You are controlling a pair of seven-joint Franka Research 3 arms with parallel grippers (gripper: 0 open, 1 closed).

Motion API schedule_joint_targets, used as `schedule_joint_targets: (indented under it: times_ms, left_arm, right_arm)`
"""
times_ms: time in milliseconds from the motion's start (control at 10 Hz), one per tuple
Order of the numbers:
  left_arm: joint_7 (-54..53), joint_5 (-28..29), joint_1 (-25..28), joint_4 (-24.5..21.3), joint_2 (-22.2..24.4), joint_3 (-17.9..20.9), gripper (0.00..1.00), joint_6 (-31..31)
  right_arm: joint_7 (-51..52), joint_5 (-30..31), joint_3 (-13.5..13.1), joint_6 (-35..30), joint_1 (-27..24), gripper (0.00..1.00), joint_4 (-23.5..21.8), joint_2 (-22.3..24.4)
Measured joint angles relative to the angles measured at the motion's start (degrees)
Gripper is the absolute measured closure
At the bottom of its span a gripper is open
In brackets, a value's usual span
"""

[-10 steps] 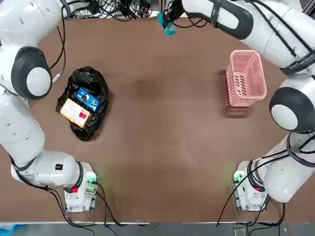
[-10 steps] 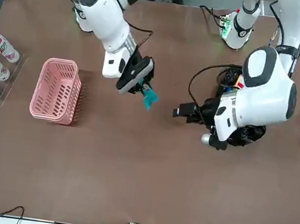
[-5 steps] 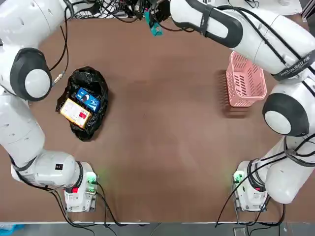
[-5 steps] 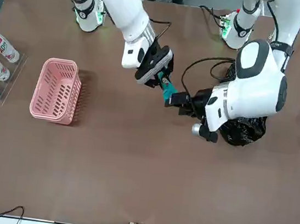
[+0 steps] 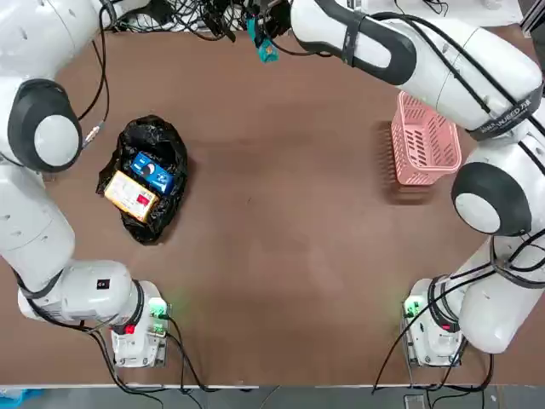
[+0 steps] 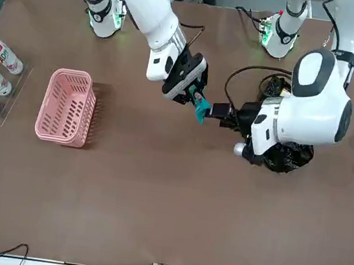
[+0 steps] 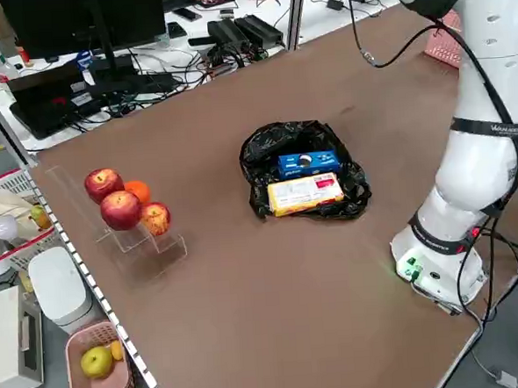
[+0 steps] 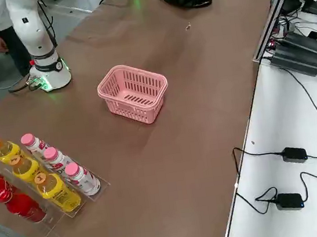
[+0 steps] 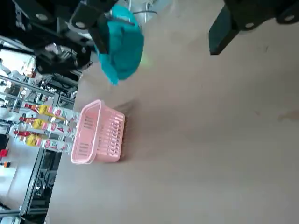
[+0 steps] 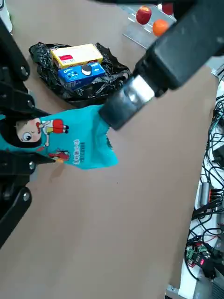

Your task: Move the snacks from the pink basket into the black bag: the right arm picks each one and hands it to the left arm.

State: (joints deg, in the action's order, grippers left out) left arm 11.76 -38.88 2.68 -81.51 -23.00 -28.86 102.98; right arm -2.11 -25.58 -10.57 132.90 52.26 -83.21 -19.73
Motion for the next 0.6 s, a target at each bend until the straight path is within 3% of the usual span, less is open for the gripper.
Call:
schedule_joint_targets:
  times_ms: [300, 600]
  left_arm:
    - [0.16, -0.13, 3.17, 0.03, 0.51, -3.69, 0.06, -0.46]
    - [0.22, -1.31, 2.92, 0.03, 0.58, -4.01, 0.06, 1.95]
  right_arm:
    - [-0.07, -0.01, -0.05, 0.10, 0.00, 0.70, 0.07, -0.05]
    - [-0.15, -0.02, -0.05, 0.31, 0.00, 0.70, 0.07, -0.11]
